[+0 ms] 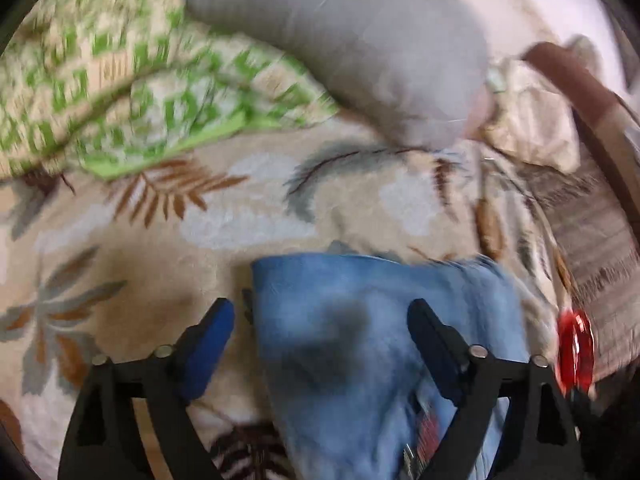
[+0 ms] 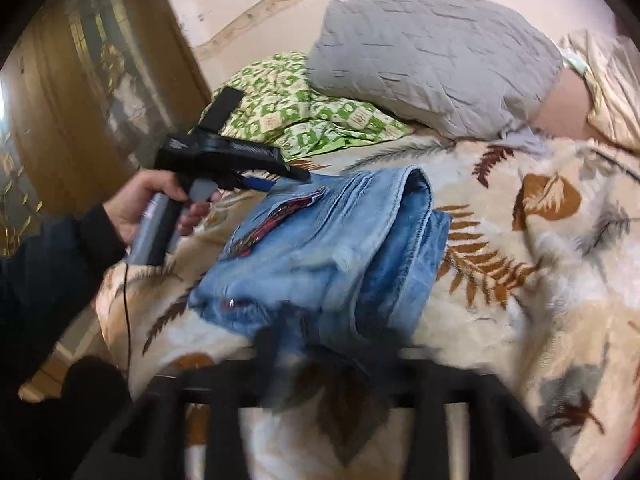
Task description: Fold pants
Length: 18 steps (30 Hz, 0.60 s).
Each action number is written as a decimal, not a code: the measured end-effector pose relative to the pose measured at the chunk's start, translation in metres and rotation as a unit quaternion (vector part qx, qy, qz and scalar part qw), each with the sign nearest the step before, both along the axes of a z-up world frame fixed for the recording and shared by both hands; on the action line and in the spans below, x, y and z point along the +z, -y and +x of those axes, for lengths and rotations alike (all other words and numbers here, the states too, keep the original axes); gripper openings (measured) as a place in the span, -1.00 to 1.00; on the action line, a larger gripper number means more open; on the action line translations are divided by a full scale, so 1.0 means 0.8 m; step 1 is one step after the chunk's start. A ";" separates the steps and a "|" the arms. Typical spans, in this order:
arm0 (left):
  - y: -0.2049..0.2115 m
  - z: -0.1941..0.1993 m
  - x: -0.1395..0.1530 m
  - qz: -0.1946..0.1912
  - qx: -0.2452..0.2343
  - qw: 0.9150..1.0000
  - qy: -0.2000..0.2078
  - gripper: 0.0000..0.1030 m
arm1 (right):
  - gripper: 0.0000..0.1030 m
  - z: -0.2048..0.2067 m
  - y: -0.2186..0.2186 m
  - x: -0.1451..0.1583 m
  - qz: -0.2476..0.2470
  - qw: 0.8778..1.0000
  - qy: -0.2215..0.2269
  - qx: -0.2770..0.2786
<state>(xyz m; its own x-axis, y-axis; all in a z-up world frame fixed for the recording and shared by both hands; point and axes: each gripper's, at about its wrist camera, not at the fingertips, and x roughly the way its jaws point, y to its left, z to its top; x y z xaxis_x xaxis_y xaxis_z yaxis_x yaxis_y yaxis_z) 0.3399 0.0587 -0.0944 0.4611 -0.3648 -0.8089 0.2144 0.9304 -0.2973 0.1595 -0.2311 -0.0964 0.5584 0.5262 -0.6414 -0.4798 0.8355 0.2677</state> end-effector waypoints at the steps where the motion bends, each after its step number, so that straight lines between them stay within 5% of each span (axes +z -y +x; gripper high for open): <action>1: 0.001 -0.018 0.011 0.006 -0.019 1.000 0.016 0.77 | 0.63 -0.006 0.002 0.001 0.000 1.000 0.009 0.002; 5: 0.014 -0.094 0.034 0.050 -0.085 0.992 0.076 0.94 | 0.63 -0.019 0.004 -0.002 -0.024 0.999 0.028 0.009; 7: 0.025 -0.135 0.035 0.103 -0.118 0.981 0.110 0.94 | 0.63 -0.021 -0.002 0.000 -0.042 0.998 0.043 0.027; 15: 0.077 -0.245 -0.013 0.295 -0.252 0.899 0.203 0.94 | 0.57 0.000 -0.033 -0.008 -0.098 0.988 0.036 0.116; 18: 0.092 -0.249 -0.031 0.350 -0.263 0.869 0.229 0.94 | 0.32 0.009 -0.042 -0.016 -0.111 0.984 0.020 0.139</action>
